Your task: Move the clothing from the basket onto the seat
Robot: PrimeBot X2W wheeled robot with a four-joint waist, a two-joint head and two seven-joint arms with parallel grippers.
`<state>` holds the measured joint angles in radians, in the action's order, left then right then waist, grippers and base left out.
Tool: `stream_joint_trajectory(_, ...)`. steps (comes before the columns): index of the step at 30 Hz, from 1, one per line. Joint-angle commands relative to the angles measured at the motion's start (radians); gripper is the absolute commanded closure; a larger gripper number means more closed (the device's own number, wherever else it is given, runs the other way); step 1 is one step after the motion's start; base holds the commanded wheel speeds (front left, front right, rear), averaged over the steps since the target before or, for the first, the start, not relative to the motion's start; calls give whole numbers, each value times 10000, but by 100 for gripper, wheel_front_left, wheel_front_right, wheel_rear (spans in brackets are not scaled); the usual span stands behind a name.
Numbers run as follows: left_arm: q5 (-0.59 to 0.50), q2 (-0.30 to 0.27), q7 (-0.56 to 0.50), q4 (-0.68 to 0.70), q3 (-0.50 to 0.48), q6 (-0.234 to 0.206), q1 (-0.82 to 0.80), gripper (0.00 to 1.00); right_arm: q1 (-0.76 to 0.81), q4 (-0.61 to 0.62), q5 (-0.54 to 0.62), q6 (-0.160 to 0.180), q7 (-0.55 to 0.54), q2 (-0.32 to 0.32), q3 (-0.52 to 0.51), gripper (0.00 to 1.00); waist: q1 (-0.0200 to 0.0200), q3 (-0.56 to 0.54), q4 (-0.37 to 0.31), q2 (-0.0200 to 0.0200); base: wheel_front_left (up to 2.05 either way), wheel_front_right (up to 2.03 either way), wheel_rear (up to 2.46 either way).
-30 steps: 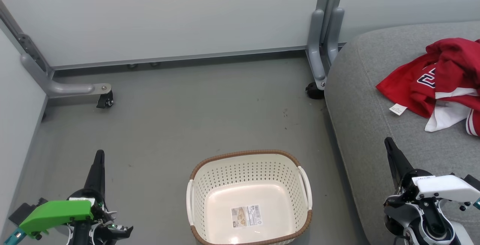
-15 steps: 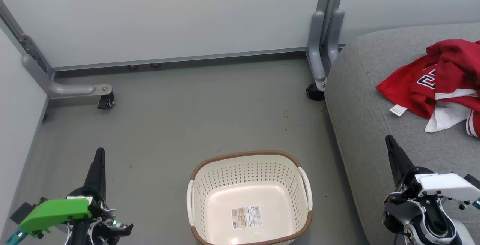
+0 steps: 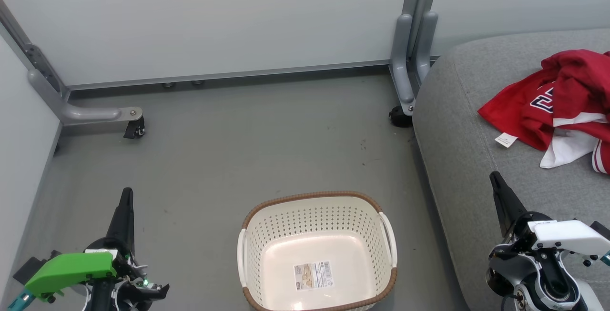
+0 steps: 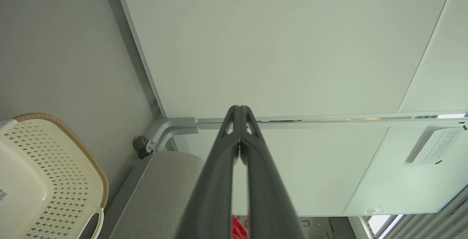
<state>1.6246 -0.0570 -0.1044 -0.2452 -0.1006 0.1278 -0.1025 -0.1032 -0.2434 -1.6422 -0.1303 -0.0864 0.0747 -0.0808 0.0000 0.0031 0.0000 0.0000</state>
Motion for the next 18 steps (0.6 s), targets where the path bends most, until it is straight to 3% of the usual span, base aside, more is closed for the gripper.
stream_joint_trajectory(1,-37,-27,-35,-8,-55,72,-106,100,-59,-25,50,-6,-40,-15,-24,100,0,0,0,0,0,0,0)
stream_joint_trajectory(18,-67,-6,-64,-11,-82,71,-109,100,-66,-28,90,-6,-80,-63,-90,100,0,0,0,0,0,0,0)
